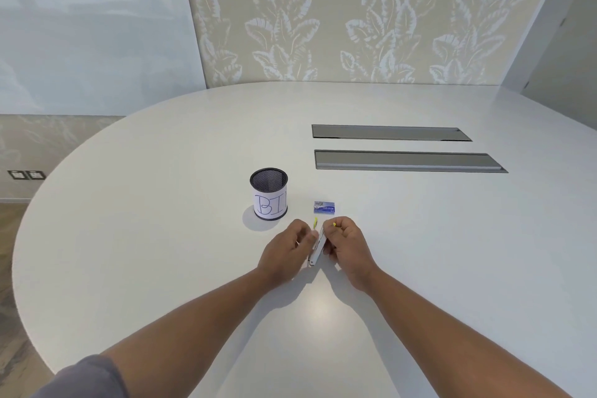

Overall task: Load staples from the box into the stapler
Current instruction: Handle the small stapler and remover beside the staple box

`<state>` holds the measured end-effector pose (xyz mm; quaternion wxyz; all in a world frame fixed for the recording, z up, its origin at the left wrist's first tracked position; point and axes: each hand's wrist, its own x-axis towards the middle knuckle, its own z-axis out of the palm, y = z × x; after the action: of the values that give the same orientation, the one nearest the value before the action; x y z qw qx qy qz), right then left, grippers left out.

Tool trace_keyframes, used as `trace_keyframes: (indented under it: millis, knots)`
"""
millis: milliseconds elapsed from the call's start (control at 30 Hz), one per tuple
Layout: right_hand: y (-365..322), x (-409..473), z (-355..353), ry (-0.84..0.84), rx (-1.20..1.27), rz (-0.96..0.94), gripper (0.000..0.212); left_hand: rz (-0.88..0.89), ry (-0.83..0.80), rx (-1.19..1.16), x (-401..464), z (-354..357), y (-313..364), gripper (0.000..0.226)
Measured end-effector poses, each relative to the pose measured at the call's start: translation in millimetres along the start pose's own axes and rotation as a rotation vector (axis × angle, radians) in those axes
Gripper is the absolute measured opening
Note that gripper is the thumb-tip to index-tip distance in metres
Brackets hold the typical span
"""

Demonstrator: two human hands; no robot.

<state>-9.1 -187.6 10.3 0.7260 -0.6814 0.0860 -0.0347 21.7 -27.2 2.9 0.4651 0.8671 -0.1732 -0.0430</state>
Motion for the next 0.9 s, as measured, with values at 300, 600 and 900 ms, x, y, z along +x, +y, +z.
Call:
trace_keyframes:
  millis: [300,600,900]
  knots:
    - [-1.6,-1.0,2.8,-0.074,-0.119,0.011,0.016,-0.141,-0.039,-0.070,20.7,-1.9,21.4,0.051]
    - [-1.5,3.8,0.8,-0.088,-0.191,0.032,0.028,-0.105,0.028,0.179,22.0,4.4,17.7,0.039]
    - [6.2,3.7,5.5,-0.046,-0.273,-0.058,0.032,-0.072,0.153,0.244,15.5,14.6,11.8,0.033]
